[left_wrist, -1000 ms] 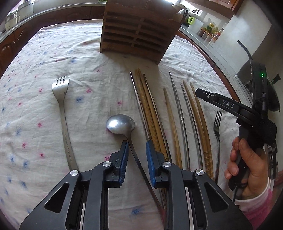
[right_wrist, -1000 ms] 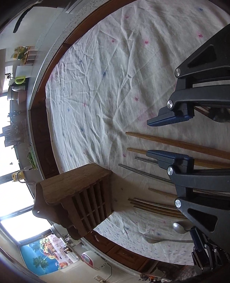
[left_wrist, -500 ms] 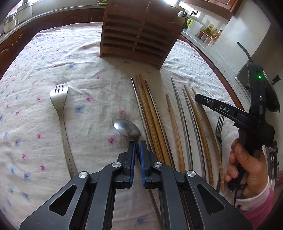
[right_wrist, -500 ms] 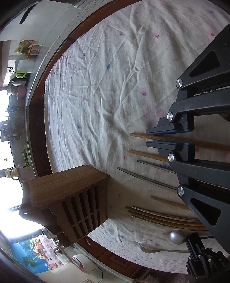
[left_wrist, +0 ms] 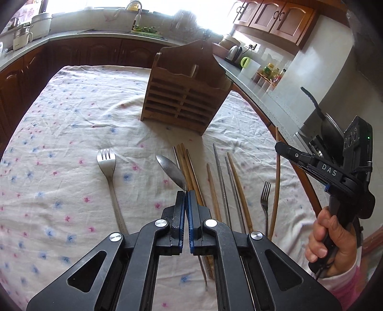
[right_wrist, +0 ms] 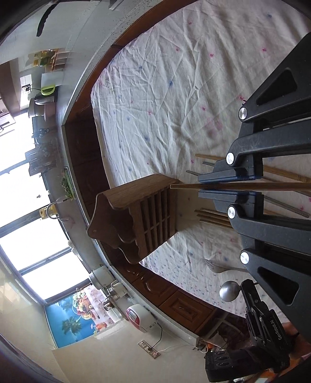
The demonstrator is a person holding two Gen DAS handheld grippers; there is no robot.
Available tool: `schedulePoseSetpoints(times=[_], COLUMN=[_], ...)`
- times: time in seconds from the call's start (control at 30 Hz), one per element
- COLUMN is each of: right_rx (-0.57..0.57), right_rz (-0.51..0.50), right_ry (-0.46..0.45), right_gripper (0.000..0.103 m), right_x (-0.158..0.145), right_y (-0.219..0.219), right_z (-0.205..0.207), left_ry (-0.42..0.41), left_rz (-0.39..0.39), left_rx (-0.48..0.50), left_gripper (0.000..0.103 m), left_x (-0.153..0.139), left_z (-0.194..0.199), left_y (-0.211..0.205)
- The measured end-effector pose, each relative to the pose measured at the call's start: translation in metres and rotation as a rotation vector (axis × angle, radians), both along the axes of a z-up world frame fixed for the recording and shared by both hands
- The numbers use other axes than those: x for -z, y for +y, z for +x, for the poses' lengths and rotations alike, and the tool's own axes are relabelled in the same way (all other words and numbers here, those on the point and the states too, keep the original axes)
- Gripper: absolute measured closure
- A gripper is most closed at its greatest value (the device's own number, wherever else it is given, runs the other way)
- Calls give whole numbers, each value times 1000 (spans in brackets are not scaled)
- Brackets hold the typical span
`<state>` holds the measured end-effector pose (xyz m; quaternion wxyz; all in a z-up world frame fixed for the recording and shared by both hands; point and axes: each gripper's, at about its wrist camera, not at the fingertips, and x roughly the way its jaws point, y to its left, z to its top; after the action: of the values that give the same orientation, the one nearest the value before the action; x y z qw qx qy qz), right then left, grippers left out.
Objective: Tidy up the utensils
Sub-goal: 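Carry spoon and chopstick into the wooden holder and open both tools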
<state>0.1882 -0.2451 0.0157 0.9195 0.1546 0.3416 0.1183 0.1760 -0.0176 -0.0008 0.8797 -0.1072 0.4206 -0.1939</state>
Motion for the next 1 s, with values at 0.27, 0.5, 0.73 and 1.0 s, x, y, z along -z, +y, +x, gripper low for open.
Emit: schedulePoseSetpoints(times=[0.27,0.5,0.73,1.0], right_rx=[11,36,55,99], right_rz=[28,29,64,86], right_ry=[-160,-276,-335,-428], right_gripper=[97,97,97,97], right_x=[-55,-92,-108,-131], right_y=[-2,-4,-6,-8], right_z=[-14,-4,22,51], left_ry=[-105,-215,-316,-421], left_rz=[-20,-27,-40,-44], left_rx=[-16,-58,-114,-152], left_gripper=[101,101,101,101], left_x=[-38,-73,-104,-137], left_z=[-2,12,41,84], left_y=[11,21,33,36])
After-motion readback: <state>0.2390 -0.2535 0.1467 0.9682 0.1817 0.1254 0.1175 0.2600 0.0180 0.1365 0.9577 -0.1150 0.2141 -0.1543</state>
